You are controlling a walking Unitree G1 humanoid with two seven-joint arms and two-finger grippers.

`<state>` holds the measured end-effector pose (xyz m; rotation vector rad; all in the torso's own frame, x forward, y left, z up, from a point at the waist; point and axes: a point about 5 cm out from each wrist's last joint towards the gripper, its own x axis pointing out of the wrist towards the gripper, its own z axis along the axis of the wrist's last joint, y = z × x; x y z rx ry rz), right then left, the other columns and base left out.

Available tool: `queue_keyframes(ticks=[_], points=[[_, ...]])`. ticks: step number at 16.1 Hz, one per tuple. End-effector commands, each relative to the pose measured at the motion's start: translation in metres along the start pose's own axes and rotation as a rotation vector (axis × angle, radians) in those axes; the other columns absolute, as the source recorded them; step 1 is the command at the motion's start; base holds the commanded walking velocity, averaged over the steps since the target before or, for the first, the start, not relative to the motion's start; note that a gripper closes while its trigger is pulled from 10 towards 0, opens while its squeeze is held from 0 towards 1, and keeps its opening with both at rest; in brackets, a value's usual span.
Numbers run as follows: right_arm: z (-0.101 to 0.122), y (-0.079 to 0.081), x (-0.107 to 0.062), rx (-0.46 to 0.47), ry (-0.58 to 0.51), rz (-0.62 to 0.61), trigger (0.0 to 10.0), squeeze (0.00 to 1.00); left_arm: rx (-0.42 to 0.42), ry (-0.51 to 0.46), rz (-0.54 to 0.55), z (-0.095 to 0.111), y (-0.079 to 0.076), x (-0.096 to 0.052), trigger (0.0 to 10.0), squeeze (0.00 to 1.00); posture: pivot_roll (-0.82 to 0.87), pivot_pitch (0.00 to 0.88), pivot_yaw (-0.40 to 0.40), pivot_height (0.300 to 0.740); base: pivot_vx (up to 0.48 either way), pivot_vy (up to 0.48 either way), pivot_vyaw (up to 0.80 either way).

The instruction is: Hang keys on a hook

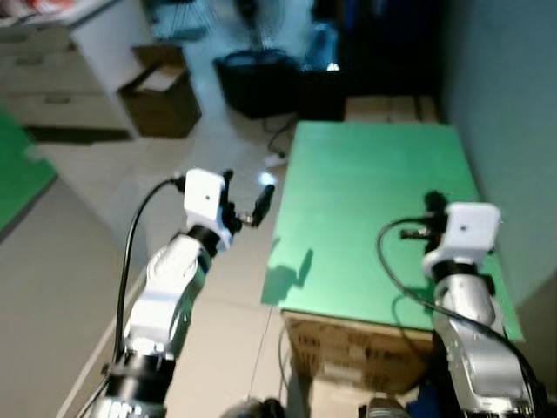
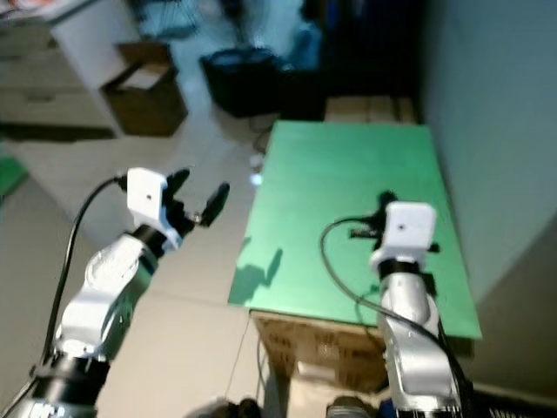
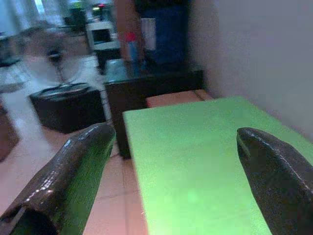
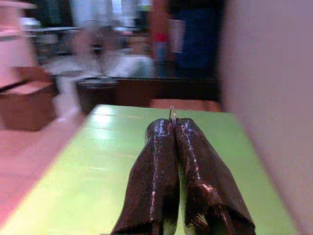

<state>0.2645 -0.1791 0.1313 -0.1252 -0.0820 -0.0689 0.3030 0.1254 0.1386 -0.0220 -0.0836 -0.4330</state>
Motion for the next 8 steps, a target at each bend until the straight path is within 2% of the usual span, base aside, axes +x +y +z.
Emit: queue_keyframes(ticks=[1,3,5,8], points=[[0.005,0.008,0.0,-0.01,-0.008,0.043,10.0,0.0,0.031,0.007,0.039,-0.001,0.005,-0.005,10.0,0.0,-0.21,0.006,0.146,0.74,0.0,0.0,0.8],[0.004,0.01,-0.004,-0.009,0.022,0.088,10.0,0.0,0.003,0.016,0.101,-0.004,0.003,-0.003,10.0,0.0,-0.21,0.0,0.128,0.74,0.0,0.0,0.8],[0.002,0.009,-0.004,-0.013,0.043,0.096,10.0,0.0,0.017,0.025,0.121,-0.004,-0.001,-0.002,10.0,0.0,-0.2,0.0,0.108,0.74,0.0,0.0,0.8],[0.001,0.013,-0.003,0.009,0.063,0.107,10.0,0.0,0.055,0.04,0.123,-0.004,-0.002,-0.013,10.0,0.0,-0.17,0.011,0.078,0.74,0.0,0.0,0.8]])
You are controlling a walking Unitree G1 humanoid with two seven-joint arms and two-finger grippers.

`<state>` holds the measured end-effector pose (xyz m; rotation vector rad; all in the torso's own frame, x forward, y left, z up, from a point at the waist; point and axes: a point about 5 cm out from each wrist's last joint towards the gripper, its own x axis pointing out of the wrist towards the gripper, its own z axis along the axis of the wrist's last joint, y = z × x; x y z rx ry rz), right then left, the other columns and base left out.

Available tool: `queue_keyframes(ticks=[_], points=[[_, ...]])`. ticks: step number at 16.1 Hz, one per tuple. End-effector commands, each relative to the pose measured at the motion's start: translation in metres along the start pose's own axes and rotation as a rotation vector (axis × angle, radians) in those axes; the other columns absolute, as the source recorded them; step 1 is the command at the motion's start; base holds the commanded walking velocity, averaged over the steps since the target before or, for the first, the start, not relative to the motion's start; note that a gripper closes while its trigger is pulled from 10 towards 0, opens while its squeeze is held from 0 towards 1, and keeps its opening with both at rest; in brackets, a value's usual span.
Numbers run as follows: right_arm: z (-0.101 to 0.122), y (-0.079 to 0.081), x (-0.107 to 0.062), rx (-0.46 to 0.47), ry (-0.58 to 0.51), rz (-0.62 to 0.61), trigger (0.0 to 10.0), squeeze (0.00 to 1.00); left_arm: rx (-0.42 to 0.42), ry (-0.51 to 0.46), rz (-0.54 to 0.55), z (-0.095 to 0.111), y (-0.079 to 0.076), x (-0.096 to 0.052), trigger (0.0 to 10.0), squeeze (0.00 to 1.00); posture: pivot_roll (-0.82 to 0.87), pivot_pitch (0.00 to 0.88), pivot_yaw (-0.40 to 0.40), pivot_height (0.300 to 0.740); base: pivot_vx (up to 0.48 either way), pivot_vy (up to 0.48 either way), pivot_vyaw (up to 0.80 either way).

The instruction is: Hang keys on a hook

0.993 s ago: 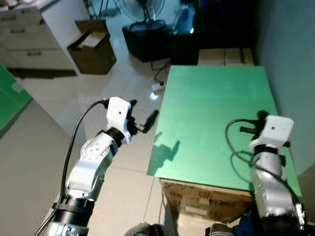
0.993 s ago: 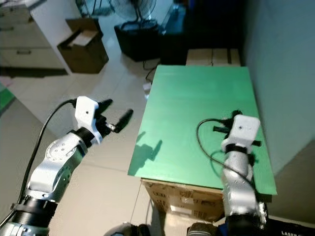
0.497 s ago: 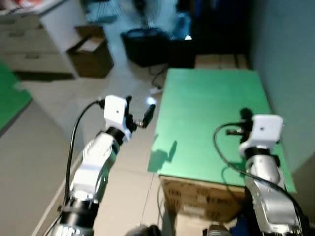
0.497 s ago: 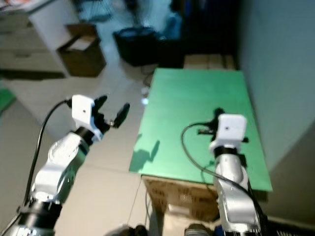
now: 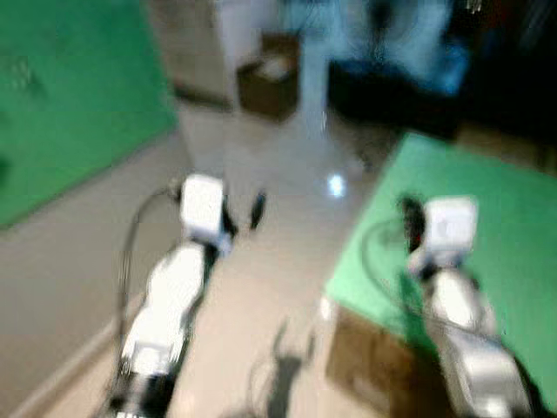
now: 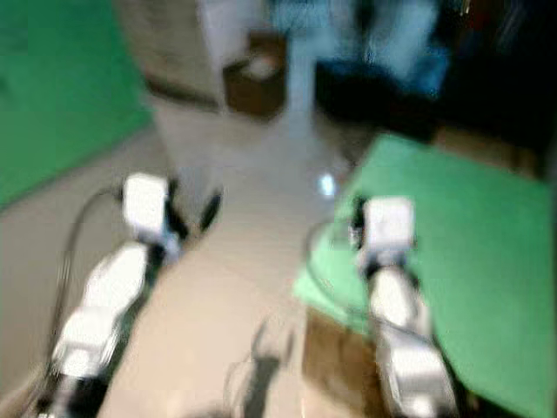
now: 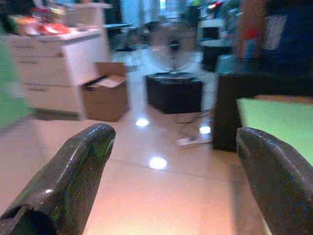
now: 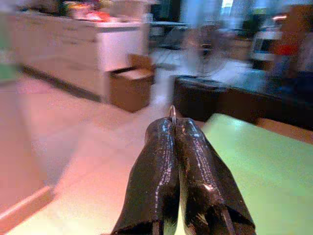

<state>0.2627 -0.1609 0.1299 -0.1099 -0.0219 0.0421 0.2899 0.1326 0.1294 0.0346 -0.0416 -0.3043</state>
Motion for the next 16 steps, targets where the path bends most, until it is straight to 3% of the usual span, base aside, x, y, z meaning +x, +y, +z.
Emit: queue_keyframes(ticks=[1,5,8,10,12,16], points=[[-0.001,-0.002,0.0,-0.01,0.018,0.011,10.0,0.0,0.027,-0.009,0.009,0.004,-0.003,-0.002,10.0,0.0,-0.16,0.013,0.069,0.74,0.0,0.0,0.8],[-0.002,0.009,0.006,-0.013,0.033,0.056,10.0,0.0,0.052,-0.005,0.037,0.003,0.004,-0.007,10.0,0.0,-0.15,0.019,0.047,0.74,0.0,0.0,0.8],[0.0,0.002,0.008,-0.005,0.035,0.051,10.0,0.0,0.05,-0.03,0.04,0.007,-0.002,-0.007,10.0,0.0,-0.14,0.007,0.025,0.74,0.0,0.0,0.8],[-0.003,0.002,0.009,-0.036,0.042,0.061,10.0,0.0,0.109,-0.037,0.038,0.012,-0.003,-0.01,10.0,0.0,-0.12,0.007,0.006,0.74,0.0,0.0,0.8],[-0.006,-0.001,0.011,-0.024,0.042,0.004,10.0,0.0,0.121,-0.042,0.042,0.014,-0.001,-0.013,10.0,0.0,-0.11,0.018,0.007,0.74,0.315,0.0,0.0],[-0.007,-0.005,0.011,-0.03,0.054,-0.05,10.0,0.0,0.055,-0.001,0.119,0.005,0.006,-0.017,10.0,0.0,-0.12,0.018,0.019,0.74,0.392,0.0,0.0]])
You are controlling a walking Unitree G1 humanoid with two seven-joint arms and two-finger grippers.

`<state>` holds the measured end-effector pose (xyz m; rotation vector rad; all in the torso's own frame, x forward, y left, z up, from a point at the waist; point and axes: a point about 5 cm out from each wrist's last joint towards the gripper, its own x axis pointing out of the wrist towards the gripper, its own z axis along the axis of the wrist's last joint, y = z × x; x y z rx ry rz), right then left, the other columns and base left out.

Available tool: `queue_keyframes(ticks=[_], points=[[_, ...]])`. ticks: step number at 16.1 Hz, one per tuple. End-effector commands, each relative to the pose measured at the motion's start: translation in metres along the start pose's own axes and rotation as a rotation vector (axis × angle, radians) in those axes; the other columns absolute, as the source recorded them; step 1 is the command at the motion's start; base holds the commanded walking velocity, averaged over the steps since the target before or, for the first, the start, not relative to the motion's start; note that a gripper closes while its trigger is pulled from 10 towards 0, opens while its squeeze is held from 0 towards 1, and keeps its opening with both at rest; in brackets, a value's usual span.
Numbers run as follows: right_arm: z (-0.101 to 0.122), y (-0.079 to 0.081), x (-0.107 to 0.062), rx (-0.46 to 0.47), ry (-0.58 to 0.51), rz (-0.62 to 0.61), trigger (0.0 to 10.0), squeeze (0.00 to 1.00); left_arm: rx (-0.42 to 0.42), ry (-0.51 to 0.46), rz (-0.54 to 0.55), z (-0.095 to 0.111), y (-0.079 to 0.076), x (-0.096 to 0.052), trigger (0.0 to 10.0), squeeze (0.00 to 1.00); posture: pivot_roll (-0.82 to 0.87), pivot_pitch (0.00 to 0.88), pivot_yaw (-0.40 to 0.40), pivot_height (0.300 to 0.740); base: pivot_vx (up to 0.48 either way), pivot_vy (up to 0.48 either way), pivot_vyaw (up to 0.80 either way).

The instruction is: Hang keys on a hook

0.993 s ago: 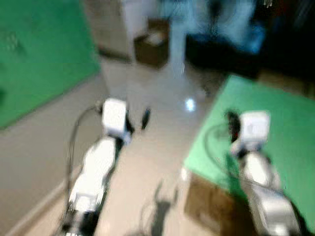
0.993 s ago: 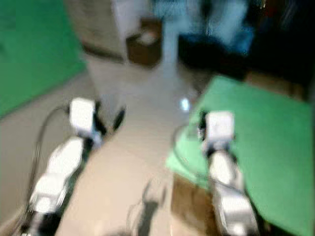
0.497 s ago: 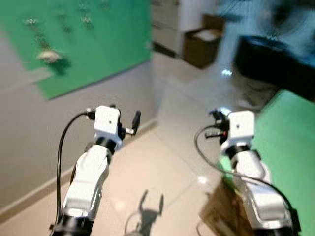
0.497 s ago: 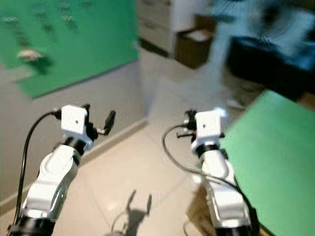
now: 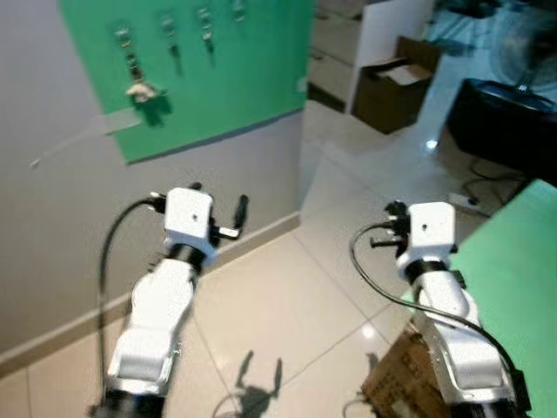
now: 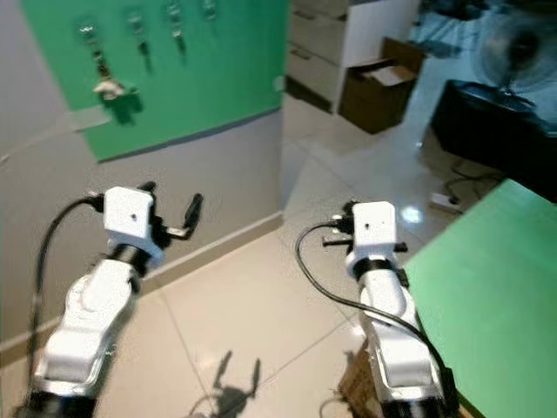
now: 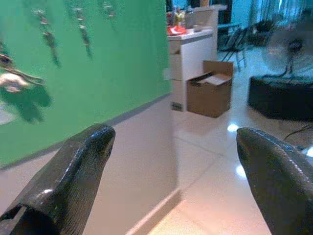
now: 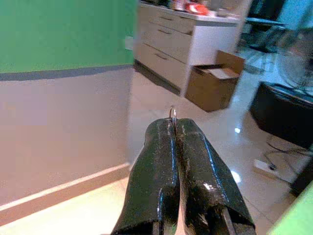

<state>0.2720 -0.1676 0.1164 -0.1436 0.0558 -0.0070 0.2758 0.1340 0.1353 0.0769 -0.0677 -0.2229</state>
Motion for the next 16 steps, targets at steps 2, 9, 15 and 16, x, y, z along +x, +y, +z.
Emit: queue_keyframes(ticks=[2,9,15,16], points=[[0.006,-0.001,0.003,0.025,-0.025,-0.01,10.0,0.0,-0.004,0.022,0.031,-0.003,0.007,-0.002,10.0,0.0,-0.12,0.019,0.018,0.74,0.412,0.0,0.0],[0.005,0.007,0.001,0.062,-0.033,-0.006,10.0,0.0,-0.006,0.017,-0.006,-0.005,0.006,0.001,10.0,0.0,-0.13,0.0,0.046,0.74,0.414,0.0,0.0],[0.002,0.011,0.003,0.033,-0.031,0.041,10.0,0.0,-0.005,0.008,0.028,-0.005,0.011,0.004,10.0,0.0,-0.12,0.0,0.033,0.74,0.416,0.0,0.0],[0.003,0.013,0.004,0.028,-0.033,0.05,10.0,0.0,-0.002,0.012,0.027,-0.006,0.012,0.004,10.0,0.0,-0.13,0.0,0.034,0.74,0.42,0.0,0.0]])
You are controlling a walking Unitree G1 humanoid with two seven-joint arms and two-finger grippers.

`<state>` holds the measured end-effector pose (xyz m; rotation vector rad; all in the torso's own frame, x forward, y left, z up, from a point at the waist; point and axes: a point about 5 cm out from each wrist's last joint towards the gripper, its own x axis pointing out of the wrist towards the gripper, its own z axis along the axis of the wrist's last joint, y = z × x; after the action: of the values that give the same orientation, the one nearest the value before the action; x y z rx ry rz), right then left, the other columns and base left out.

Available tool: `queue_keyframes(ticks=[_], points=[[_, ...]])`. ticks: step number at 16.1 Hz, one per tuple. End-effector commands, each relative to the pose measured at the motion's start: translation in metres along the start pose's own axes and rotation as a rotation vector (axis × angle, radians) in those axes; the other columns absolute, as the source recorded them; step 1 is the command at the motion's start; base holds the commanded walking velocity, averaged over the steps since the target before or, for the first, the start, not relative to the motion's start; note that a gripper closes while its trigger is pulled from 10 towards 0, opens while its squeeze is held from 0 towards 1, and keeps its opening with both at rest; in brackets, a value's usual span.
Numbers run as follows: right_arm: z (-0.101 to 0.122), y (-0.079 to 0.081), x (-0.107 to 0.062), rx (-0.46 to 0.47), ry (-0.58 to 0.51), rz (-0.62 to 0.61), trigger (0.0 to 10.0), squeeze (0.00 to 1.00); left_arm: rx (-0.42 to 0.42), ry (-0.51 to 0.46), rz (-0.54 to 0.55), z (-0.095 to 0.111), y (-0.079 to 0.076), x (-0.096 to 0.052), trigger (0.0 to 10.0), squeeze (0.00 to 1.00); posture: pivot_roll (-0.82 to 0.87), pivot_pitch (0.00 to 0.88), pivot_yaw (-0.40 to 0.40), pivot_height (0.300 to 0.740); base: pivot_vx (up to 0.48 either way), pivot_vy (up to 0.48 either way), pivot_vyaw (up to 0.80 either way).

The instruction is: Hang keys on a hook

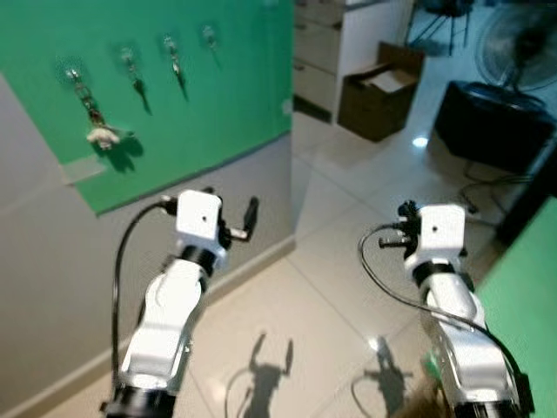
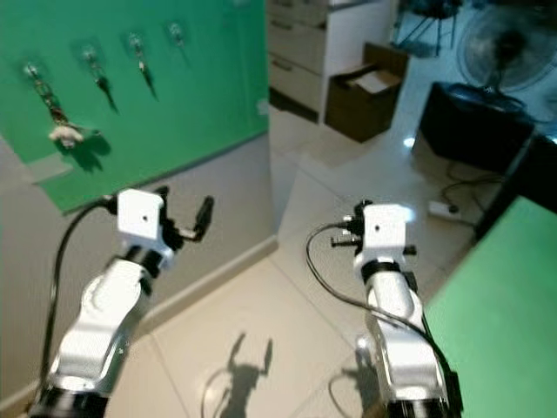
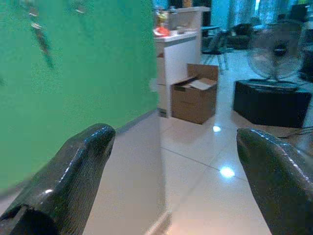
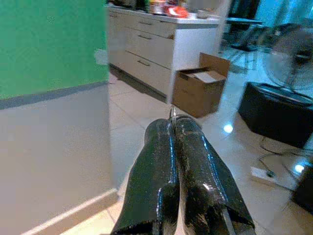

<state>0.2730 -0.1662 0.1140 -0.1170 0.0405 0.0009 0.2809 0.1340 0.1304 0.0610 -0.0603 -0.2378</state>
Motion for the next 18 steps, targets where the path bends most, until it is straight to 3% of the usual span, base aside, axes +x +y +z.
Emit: queue_keyframes(ticks=[1,11,15,18], points=[[0.005,0.011,0.004,0.002,-0.018,0.046,10.0,0.0,0.016,0.008,0.041,-0.001,0.012,-0.001,10.0,0.0,-0.13,0.0,0.032,0.74,0.416,0.0,0.54],[0.008,0.017,0.014,-0.018,-0.037,0.084,10.0,0.0,0.025,0.001,0.046,-0.001,0.011,0.006,10.0,0.0,-0.1,0.0,0.025,0.74,0.415,0.0,0.8],[0.008,0.017,0.016,0.041,-0.051,0.086,10.0,0.0,0.048,0.027,0.016,-0.003,0.012,0.005,10.0,0.0,-0.09,0.0,0.031,0.74,0.175,0.0,0.0],[0.006,0.017,0.014,0.018,-0.045,0.074,10.0,0.0,0.075,0.014,0.042,-0.001,0.017,0.005,10.0,0.0,-0.1,0.0,0.052,0.74,0.0,0.0,0.0]])
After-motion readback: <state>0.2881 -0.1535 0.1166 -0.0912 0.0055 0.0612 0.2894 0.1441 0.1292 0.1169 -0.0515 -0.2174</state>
